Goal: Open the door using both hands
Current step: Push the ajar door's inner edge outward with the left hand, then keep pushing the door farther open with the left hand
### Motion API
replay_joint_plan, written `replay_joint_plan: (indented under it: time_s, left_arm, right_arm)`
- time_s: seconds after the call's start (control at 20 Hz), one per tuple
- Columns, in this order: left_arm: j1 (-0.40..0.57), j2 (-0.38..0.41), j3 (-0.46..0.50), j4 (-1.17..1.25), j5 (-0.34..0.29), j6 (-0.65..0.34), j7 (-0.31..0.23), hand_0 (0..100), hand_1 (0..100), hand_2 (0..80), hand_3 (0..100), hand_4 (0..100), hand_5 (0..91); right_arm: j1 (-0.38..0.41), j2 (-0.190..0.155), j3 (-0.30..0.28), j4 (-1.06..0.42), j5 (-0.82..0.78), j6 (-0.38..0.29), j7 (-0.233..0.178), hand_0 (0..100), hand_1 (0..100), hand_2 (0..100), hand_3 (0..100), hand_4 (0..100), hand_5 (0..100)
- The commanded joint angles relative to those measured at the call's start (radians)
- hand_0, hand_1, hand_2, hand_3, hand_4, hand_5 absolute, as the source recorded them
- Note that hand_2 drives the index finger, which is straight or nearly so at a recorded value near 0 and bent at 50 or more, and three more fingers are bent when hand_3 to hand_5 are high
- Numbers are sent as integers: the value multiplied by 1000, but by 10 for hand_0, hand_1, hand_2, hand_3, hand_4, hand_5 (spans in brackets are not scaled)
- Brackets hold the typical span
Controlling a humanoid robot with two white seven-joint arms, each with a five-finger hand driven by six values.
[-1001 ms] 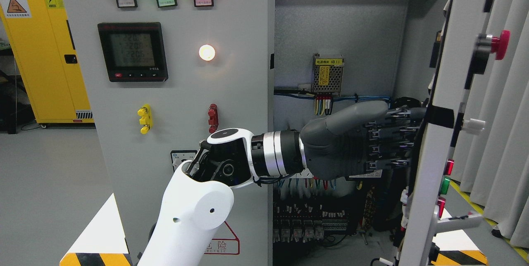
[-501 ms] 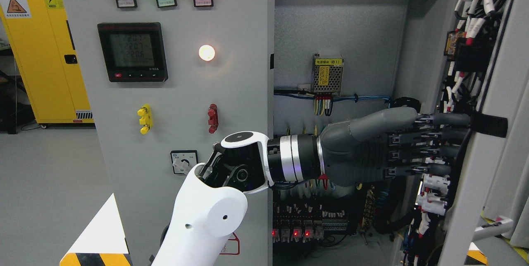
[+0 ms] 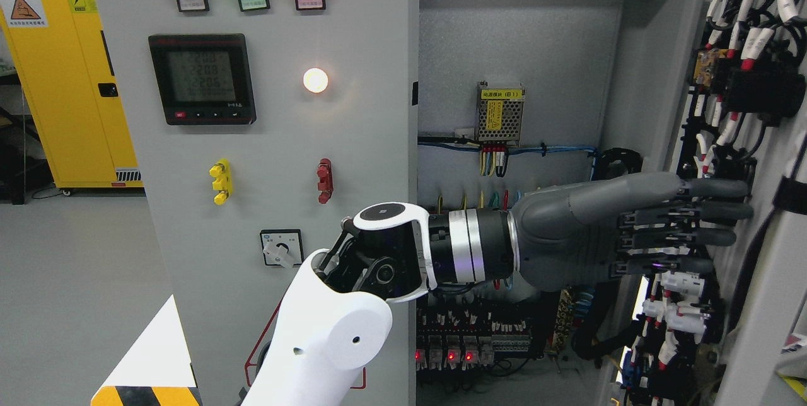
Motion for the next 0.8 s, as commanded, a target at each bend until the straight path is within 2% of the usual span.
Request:
replay_joint_plan:
  time_s: [0.0, 0.15, 0.4, 0.75]
  left_arm:
    - [-40, -9, -37, -20, 16, -10, 5, 120, 556, 0, 0, 0, 0]
    - [-44, -10, -81, -19, 46, -32, 11, 120, 556, 0, 0, 0, 0]
    - [-90, -13, -164, 27, 62, -92, 67, 120, 556, 0, 0, 0, 0]
    - [-135, -15, -271, 84, 168, -142, 75, 120, 556, 0, 0, 0, 0]
  right_arm:
    - [20, -3, -1, 1, 0, 0, -1, 0, 500, 40, 0, 0, 0]
    - [20, -3, -1, 1, 0, 0, -1, 0, 500, 40, 0, 0, 0]
    - [20, -3, -1, 1, 0, 0, -1, 0, 500, 40, 0, 0, 0]
    - [20, -3, -1, 1, 0, 0, -2, 0, 500, 40, 0, 0, 0]
